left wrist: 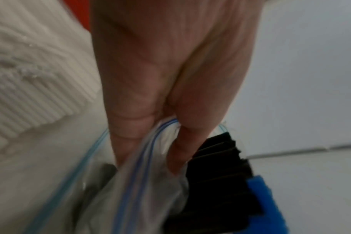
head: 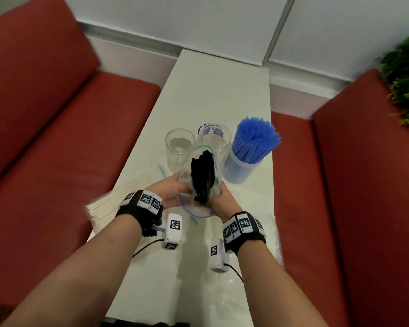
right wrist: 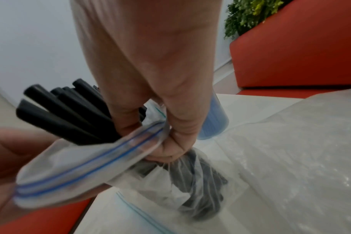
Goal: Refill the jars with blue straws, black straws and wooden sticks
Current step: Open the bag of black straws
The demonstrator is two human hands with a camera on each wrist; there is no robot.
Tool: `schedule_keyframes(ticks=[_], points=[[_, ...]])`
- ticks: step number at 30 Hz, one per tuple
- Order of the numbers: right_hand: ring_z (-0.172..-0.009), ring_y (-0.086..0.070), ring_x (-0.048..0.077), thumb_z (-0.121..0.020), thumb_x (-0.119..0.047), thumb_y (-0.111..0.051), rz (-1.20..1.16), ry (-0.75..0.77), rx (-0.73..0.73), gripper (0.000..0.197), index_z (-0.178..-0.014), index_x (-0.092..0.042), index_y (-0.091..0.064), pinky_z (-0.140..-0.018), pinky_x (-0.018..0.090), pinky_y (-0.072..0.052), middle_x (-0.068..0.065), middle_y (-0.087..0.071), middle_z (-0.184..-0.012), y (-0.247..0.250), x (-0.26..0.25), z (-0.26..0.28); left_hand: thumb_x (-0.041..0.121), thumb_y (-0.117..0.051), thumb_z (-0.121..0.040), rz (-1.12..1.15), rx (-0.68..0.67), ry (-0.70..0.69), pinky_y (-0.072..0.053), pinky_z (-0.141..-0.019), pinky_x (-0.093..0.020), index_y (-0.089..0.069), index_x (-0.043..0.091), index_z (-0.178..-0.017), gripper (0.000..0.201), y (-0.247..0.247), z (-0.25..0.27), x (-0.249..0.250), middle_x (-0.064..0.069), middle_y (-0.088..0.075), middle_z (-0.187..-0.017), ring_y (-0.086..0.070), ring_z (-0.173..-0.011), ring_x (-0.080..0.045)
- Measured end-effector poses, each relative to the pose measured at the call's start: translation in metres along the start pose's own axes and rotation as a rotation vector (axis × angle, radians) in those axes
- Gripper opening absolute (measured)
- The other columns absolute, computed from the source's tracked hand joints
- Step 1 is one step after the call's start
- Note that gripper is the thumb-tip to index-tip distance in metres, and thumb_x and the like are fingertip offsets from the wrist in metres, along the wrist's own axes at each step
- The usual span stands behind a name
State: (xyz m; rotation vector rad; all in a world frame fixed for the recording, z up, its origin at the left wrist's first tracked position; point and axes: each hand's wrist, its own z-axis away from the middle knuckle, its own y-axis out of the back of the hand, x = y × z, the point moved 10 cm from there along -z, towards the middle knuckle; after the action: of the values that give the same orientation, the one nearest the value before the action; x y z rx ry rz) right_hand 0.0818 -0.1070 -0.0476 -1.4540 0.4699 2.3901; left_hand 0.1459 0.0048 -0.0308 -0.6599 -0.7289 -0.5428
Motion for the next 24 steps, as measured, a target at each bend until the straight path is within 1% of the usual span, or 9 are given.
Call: schedule_keyframes(ticks=[4, 6, 8, 10, 14, 16, 19, 21, 24], points=[[-0.106, -0.067, 0.032, -0.100, -0.029, -0.051, 0.087, -0.095, 0.041, 0.028, -0.124, -0.019, -0.061, -0.093, 0.048, -0.056, 0.018, -0.069, -0.122, 0.011, 0.011, -0.007, -0.012, -0.043, -0.093, -0.151, 0.235, 0.058, -0.059, -0.069, -0.036, -0.060, 0.008, -0.126, 0.042, 0.016, 0.004, 0.002, -0.020, -0.065, -0.110, -0.069, -0.092, -0.027], [-0.101, -0.064, 0.031, -0.100, -0.030, -0.043, 0.088, -0.171, 0.019, 0.034, -0.123, -0.014, -0.062, -0.079, 0.038, -0.054, 0.021, -0.067, -0.124, 0.013, 0.013, -0.011, 0.003, -0.049, -0.092, -0.119, 0.281, 0.140, -0.057, -0.069, -0.037, -0.063, 0.010, -0.116, 0.028, 0.028, 0.007, 0.001, -0.015, -0.064, -0.105, -0.064, -0.091, -0.028], [-0.108, -0.061, 0.032, -0.096, -0.040, -0.037, 0.114, -0.222, 0.006, 0.048, -0.123, -0.009, -0.062, -0.082, 0.036, -0.050, 0.019, -0.064, -0.129, 0.016, 0.011, -0.017, 0.019, -0.052, -0.093, 0.004, 0.212, 0.190, -0.059, -0.066, -0.039, -0.064, 0.010, -0.100, 0.017, 0.031, 0.008, 0.000, -0.012, -0.065, -0.093, -0.065, -0.081, -0.029], [-0.114, -0.059, 0.029, -0.100, -0.053, -0.037, 0.041, -0.277, 0.012, 0.058, -0.132, -0.010, -0.059, -0.094, 0.036, -0.048, 0.010, -0.061, -0.132, 0.016, 0.013, -0.022, 0.041, -0.052, -0.100, 0.044, 0.152, 0.193, -0.061, -0.067, -0.041, -0.071, 0.010, -0.096, 0.036, 0.033, 0.006, 0.002, -0.011, -0.073, -0.095, -0.073, -0.081, -0.029], [-0.119, -0.061, 0.031, -0.099, -0.068, -0.033, 0.043, -0.269, 0.082, 0.078, -0.131, -0.005, -0.063, -0.109, 0.043, -0.045, 0.016, -0.065, -0.130, 0.017, 0.018, -0.031, 0.066, -0.042, -0.098, 0.007, 0.177, 0.174, -0.062, -0.074, -0.042, -0.066, 0.002, -0.124, 0.074, 0.037, -0.003, 0.002, -0.020, -0.074, -0.116, -0.074, -0.104, -0.034], [-0.111, -0.065, 0.033, -0.101, -0.066, -0.031, 0.059, -0.228, 0.140, 0.073, -0.105, -0.006, -0.073, -0.105, 0.045, -0.048, 0.016, -0.070, -0.115, 0.022, 0.014, -0.034, 0.066, -0.041, -0.098, 0.015, 0.198, 0.191, -0.061, -0.074, -0.042, -0.063, -0.001, -0.130, 0.077, 0.039, -0.007, 0.000, -0.021, -0.074, -0.116, -0.073, -0.105, -0.036], [-0.094, -0.066, 0.036, -0.103, -0.060, -0.034, 0.142, -0.158, 0.189, 0.067, -0.067, -0.011, -0.063, -0.094, 0.043, -0.051, 0.014, -0.070, -0.088, 0.029, 0.003, -0.038, 0.063, -0.040, -0.101, -0.055, 0.232, 0.202, -0.062, -0.063, -0.038, -0.064, -0.003, -0.130, 0.076, 0.039, -0.012, 0.001, -0.017, -0.077, -0.096, -0.076, -0.085, -0.030], [-0.086, -0.064, 0.033, -0.102, -0.061, -0.035, 0.207, -0.085, 0.215, 0.071, -0.069, -0.006, -0.065, -0.081, 0.038, -0.049, 0.010, -0.067, -0.078, 0.030, -0.007, -0.040, 0.066, -0.037, -0.101, -0.133, 0.240, 0.164, -0.063, -0.064, -0.039, -0.066, 0.002, -0.128, 0.075, 0.036, -0.017, 0.009, -0.016, -0.078, -0.099, -0.076, -0.088, -0.030], [-0.083, -0.067, 0.020, -0.091, -0.080, -0.031, 0.226, 0.032, 0.177, 0.079, -0.079, -0.013, -0.071, -0.071, 0.030, -0.048, 0.001, -0.071, -0.080, 0.020, -0.022, -0.040, 0.074, -0.029, -0.098, -0.188, 0.172, 0.081, -0.060, -0.088, -0.051, -0.065, 0.022, -0.131, 0.072, 0.022, -0.024, 0.027, -0.011, -0.076, -0.114, -0.073, -0.106, -0.031]])
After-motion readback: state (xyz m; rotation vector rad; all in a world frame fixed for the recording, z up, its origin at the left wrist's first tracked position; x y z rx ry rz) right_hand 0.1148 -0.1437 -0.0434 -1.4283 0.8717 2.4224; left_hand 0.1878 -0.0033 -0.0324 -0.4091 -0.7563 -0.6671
